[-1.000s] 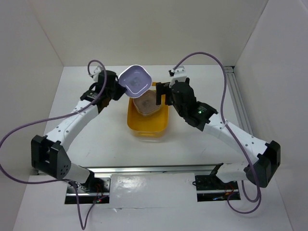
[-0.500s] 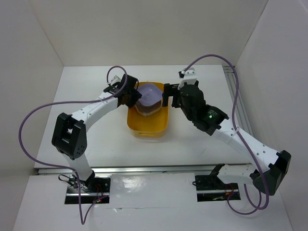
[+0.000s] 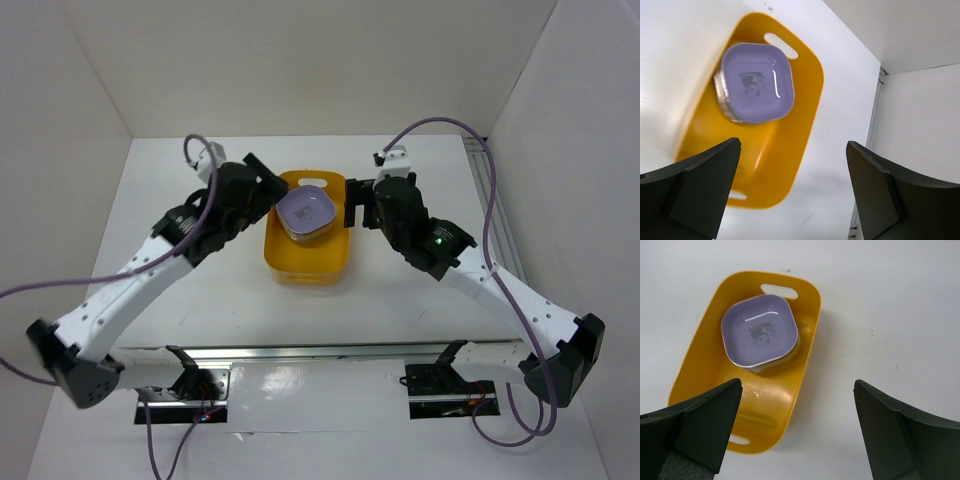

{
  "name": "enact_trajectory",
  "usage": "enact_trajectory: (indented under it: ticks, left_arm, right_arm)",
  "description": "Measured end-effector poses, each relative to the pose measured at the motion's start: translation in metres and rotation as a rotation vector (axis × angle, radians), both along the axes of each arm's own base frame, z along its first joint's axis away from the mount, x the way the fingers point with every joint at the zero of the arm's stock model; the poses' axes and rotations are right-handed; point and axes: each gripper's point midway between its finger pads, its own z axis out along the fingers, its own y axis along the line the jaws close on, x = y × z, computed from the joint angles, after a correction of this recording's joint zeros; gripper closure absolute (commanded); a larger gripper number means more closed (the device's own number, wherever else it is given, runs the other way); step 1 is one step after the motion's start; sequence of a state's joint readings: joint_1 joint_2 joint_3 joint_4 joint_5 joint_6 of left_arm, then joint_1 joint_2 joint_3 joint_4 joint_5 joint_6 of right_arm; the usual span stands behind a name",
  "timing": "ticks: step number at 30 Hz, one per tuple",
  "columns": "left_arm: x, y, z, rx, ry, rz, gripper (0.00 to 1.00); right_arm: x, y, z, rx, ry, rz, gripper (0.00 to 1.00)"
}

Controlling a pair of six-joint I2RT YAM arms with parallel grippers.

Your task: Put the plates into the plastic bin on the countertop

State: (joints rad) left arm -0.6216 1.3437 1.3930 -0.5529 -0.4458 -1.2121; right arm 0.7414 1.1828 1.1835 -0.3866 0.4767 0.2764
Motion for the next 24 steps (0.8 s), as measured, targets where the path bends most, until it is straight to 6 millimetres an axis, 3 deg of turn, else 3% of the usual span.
enact_trajectory:
  ticks: [3, 8, 12, 19, 24]
  left_arm:
    - [-0.039, 0.032, 0.020, 0.037, -0.064, 0.018, 0.00]
    - [-0.096, 0.095, 0.001, 0.166, -0.030, 0.065, 0.00]
    - [-0.129, 0.127, -0.001, 0.232, -0.030, 0.057, 0.00]
    - [-0.174, 0.163, -0.009, 0.273, -0.070, 0.025, 0.00]
    - [-0.182, 0.170, -0.026, 0.329, -0.025, 0.008, 0.00]
  right_arm:
    - [-0.008, -0.008, -0.006, -0.029, 0.029, -0.006, 0.00]
    - [-0.033, -0.034, 0.012, -0.003, 0.018, -0.030, 0.00]
    - [-0.055, -0.056, 0.028, 0.034, 0.003, -0.052, 0.00]
    - [-0.090, -0.087, 0.035, 0.069, 0.023, -0.074, 0.00]
    - [-0.106, -0.102, 0.030, 0.088, 0.031, -0.093, 0.00]
